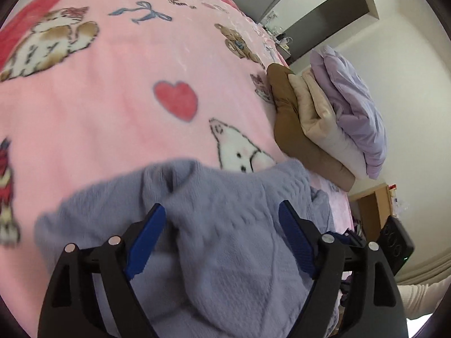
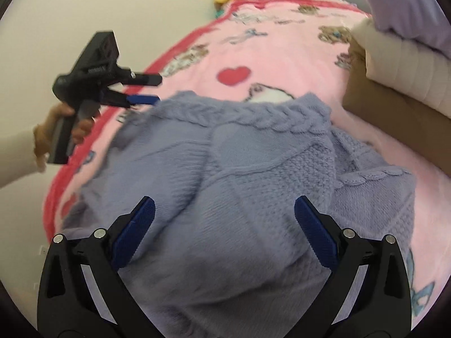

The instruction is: Fold large clothes

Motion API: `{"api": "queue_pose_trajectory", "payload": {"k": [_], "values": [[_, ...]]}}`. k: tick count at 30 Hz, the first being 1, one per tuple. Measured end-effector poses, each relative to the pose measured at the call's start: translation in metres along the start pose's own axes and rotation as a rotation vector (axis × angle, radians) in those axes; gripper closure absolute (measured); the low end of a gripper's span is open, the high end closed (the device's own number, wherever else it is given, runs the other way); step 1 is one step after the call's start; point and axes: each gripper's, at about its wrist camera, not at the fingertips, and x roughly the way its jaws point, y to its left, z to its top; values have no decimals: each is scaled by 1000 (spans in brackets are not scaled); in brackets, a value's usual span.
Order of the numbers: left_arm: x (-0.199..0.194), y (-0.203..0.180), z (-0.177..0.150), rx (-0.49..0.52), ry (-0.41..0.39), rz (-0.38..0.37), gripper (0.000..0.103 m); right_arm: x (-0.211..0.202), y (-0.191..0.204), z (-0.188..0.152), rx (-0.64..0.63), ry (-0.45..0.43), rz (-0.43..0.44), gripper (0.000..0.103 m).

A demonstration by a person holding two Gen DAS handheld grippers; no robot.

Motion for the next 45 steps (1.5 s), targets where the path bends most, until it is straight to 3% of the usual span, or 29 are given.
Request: {"api": "queue_pose_trajectory", "payload": {"k": [4,8,13,23,28,31,34,38,41,45], "values": [[-3,-26,-43,41,20,19,22,-4,17,-4,-41,47,-12,8],[17,-41,-76,75,107,112,21,13,29,-12,-30,132,-40,8],[23,-41,-79,86,98,157,21,41,40,-28,-7,221,-72,8],[30,-37,-85,145,109,191,21,55,43,-31,-8,263,-101,7],[13,-46,-90,131,84,205,20,45,40,-27,54,283,-89,7],[-4,-45,-104,100,41,153,15,30,38,-26,108,269,-83,8],[-6,-43,-120,63,68,156,14,3,32,-31,204,186,-89,8],[-11,-49,-131,61,-6,154,13,-14,8,-48,372,150,-123,8],[-13,-45,-132,-5,-50,141,13,-15,-6,-67,499,145,-74,8],[-19,-46,-132,-72,-108,76,13,-16,4,-69,470,80,13,8]]}}
